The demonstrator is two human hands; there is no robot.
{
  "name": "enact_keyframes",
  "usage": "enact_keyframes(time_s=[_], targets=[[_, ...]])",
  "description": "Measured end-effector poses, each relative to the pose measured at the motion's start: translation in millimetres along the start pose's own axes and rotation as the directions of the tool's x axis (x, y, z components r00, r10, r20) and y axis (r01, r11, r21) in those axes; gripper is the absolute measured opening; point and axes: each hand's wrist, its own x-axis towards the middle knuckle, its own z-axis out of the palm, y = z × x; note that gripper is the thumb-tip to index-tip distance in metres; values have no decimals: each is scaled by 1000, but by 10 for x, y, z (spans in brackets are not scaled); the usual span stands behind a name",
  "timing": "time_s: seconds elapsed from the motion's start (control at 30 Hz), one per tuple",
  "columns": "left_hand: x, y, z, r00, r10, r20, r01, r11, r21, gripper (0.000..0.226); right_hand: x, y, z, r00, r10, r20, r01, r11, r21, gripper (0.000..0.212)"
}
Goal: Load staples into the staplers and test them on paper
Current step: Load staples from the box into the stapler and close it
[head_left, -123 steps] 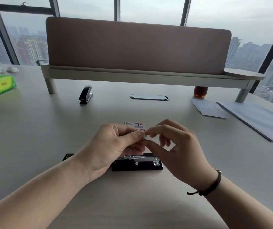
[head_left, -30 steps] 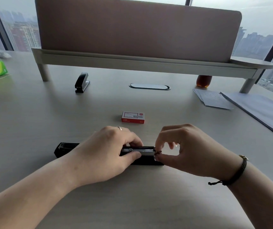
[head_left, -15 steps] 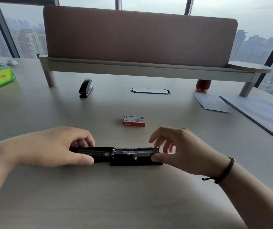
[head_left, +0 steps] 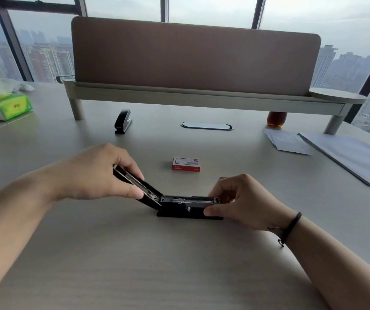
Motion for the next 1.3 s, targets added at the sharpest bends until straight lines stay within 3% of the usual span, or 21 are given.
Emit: enact_keyframes(time_s=[0.13, 0.27, 0.4, 0.5, 0.63, 0.73, 0.9, 1.07, 1.3], targets=[[68, 228, -28, 996, 74, -56, -70, 995, 65, 30, 5, 4, 12, 1000, 19, -14, -19, 1000, -9, 17], [134, 427, 227, 982, 166, -94, -183, 959, -217, 50, 15, 19, 8, 1000, 16, -3, -16, 1000, -10, 18], [159, 469, 605, 981, 180, -71, -191, 964, -187, 30, 43, 69, 13, 999, 35, 19, -34, 998, -60, 31], [157, 414, 663, 983, 140, -115, -160, 969, -190, 21, 40, 91, -19, 998, 69, 7, -68, 996, -51, 29], [133, 334, 699, 983, 155, -101, -177, 949, -262, 20, 31, 83, -68, 997, 15, 75, -32, 972, 234, 31], [106, 289, 750, 977, 155, -146, -192, 939, -286, 22, 39, 100, -83, 999, 8, 31, -21, 887, 462, 33], [123, 272, 815, 975, 164, -147, -202, 931, -303, 23, 58, 124, -97, 996, 50, 69, -71, 928, 364, 11], [137, 264, 839, 970, 195, -146, -232, 922, -311, 22, 69, 147, -90, 994, 62, 91, -93, 914, 394, 9], [107, 228, 863, 965, 176, -192, -236, 903, -360, 23, 35, 121, -76, 996, 45, 78, -71, 920, 386, 42]])
